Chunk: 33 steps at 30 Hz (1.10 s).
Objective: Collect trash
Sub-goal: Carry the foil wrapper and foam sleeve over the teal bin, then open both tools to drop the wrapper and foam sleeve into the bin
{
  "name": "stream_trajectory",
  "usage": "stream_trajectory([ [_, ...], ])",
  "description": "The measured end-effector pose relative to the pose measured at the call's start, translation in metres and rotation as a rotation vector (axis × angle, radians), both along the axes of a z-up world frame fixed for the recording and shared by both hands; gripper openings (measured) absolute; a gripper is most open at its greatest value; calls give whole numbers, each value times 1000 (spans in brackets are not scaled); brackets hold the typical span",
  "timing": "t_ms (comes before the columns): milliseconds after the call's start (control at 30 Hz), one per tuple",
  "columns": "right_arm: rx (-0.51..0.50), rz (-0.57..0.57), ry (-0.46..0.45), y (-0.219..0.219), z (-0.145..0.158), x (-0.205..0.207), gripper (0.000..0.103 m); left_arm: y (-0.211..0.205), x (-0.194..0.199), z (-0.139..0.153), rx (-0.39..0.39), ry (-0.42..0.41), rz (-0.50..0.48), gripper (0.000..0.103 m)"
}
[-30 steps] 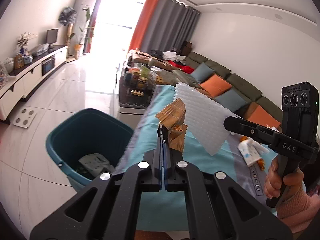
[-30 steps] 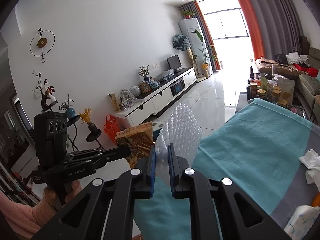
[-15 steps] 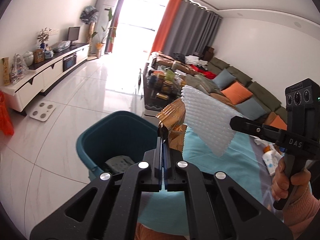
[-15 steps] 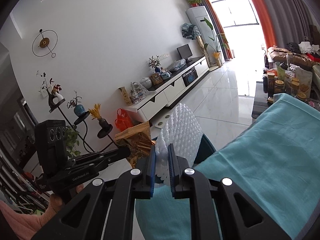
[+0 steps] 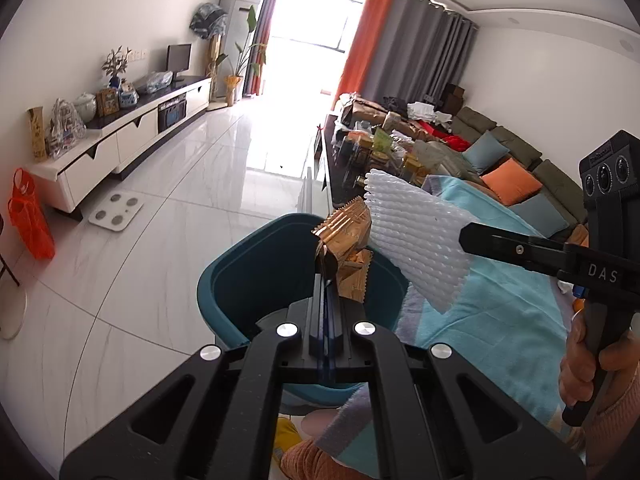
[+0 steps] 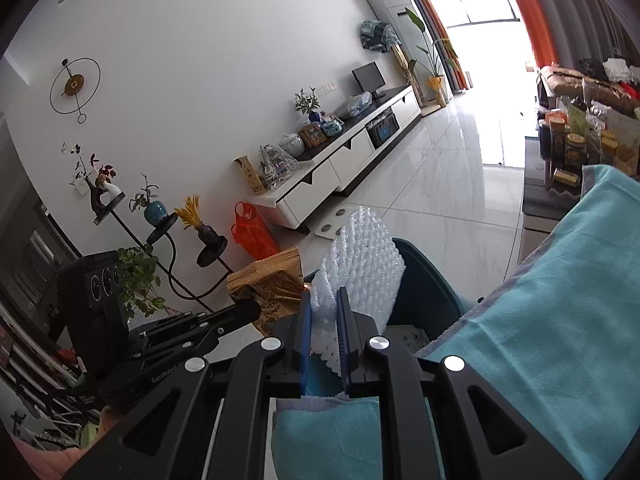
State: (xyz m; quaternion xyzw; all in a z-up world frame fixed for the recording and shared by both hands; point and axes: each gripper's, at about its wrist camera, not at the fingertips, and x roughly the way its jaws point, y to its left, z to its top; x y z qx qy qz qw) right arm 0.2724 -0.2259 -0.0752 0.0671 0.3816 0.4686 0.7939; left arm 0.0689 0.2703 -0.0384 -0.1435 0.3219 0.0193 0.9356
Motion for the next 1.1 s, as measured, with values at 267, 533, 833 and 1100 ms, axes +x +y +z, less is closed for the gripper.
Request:
stream_trajectory([
  [267, -54, -6, 44, 20, -15, 11, 12, -5, 17, -16, -17, 33, 17, 2],
  [533, -125, -41, 88, 31, -31, 23, 15, -13, 36, -30, -14, 62, 21, 2],
  [833, -150, -86, 119, 24, -43, 29, 27, -18, 59, -52, -32, 93, 31, 23],
  [1100, -142, -70, 114, 25, -41, 25, 32, -25, 60, -49, -34, 74, 31, 26],
])
